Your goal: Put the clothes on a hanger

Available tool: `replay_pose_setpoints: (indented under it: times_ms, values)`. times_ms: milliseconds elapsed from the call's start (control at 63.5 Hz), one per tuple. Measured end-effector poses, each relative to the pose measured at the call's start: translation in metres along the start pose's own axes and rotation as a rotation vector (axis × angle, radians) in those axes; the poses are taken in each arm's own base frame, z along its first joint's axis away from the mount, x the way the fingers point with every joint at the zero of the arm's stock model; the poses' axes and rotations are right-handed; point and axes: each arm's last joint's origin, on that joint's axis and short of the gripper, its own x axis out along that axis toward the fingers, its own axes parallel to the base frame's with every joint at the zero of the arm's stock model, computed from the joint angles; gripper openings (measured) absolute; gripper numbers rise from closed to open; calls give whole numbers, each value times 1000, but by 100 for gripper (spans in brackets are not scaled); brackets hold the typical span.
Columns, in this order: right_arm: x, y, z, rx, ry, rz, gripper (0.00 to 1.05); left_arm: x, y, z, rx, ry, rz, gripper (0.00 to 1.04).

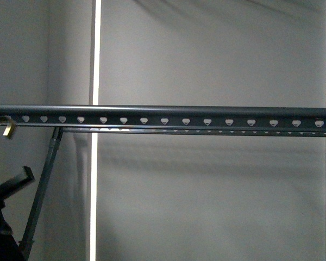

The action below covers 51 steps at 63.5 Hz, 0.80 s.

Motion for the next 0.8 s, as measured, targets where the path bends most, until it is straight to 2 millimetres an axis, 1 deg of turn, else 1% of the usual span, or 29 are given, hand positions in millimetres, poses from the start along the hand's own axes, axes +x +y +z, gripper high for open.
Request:
replay_pose_setpoints:
  times_ms: [32, 95, 126, 158, 221, 268, 299, 331, 378, 441, 473, 520, 552, 646, 678, 725, 741, 772, 804]
  values:
    - [0, 0, 0, 0, 0, 0, 97, -6, -2, -5, 56, 40, -36, 4]
    - [0, 0, 0, 0, 0, 0, 97, -31, -8, -26, 268, 203, -210, 4]
    - [0, 0, 0, 0, 0, 0, 97, -42, -10, -34, 353, 268, -284, 4]
    - [0, 0, 0, 0, 0, 0, 97, -48, -11, -36, 423, 297, -330, 4]
    - [0, 0, 0, 0, 0, 0, 97, -58, -11, -39, 541, 339, -402, 4]
    - [0, 0, 0, 0, 0, 0, 97, -61, -11, -38, 638, 344, -429, 4]
    - [0, 0, 0, 0, 0, -1, 97, -61, -11, -36, 669, 346, -432, 4]
    - [0, 0, 0, 0, 0, -1, 97, -61, -11, -32, 750, 339, -443, 4]
    - [0, 0, 0, 0, 0, 0, 97, -58, -12, -27, 812, 319, -453, 4]
    - [0, 0, 0, 0, 0, 0, 97, -51, -16, -17, 974, 226, -458, 4]
    - [0, 0, 0, 0, 0, 0, 97, -49, -17, -14, 1022, 186, -455, 4]
    - [0, 0, 0, 0, 0, 0, 97, -43, -20, -7, 1206, 62, -450, 4]
    - [0, 0, 0, 0, 0, 0, 97, -40, -22, -4, 1273, 15, -450, 4]
    - [0, 0, 0, 0, 0, 0, 97, -34, -36, 8, 1525, -144, -463, 4]
    - [0, 0, 0, 0, 0, 0, 97, -34, -41, 10, 1614, -207, -497, 4]
    - [0, 0, 0, 0, 0, 0, 97, -34, -45, 11, 1685, -258, -542, 4]
    - [0, 0, 0, 0, 0, 0, 97, -34, -48, 10, 1755, -297, -569, 4]
    - [0, 0, 0, 0, 0, 0, 97, -34, -50, 10, 1798, -331, -589, 4]
    - [0, 0, 0, 0, 0, 0, 97, -32, -54, 9, 1931, -407, -599, 4]
